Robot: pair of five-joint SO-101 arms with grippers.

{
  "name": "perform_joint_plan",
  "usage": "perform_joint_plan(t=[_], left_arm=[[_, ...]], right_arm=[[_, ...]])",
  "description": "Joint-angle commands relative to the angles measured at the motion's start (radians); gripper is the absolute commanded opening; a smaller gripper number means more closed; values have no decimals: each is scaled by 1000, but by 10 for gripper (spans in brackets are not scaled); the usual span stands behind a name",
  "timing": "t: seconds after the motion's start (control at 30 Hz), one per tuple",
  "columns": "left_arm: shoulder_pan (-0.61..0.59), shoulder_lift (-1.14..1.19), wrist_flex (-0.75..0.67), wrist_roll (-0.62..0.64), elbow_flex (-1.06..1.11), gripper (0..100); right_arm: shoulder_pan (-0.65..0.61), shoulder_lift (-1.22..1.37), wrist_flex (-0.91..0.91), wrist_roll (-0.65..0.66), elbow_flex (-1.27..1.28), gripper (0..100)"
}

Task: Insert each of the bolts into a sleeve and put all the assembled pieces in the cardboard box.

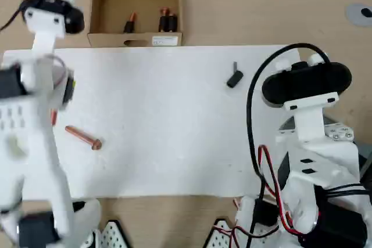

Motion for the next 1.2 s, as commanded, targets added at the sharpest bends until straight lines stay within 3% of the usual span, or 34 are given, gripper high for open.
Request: perform_joint_plan(t=[0.0, 0.17, 0.37, 0.53, 0.7, 0.93, 1.17], left_arm=[[26, -222, -86, 114, 135, 3], [15, -433, -324, 307, 394, 3], [43, -633, -450, 539, 592, 3], [103, -754, -571, 684, 743, 2], [189, -886, -658, 818, 870, 2], [338, -1092, -727, 907, 993, 2], [485, -1273, -783, 921, 1077, 2]], right_arm=[[15, -4, -35, -55, 58, 10], [-15, -4, -158, -230, 193, 10], [-154, -5, -250, -388, 317, 10], [-245, -58, -336, -459, 420, 9], [-371, -271, -459, -488, 619, 9], [-542, -575, -588, -488, 863, 9], [-733, -676, -592, -488, 932, 9]])
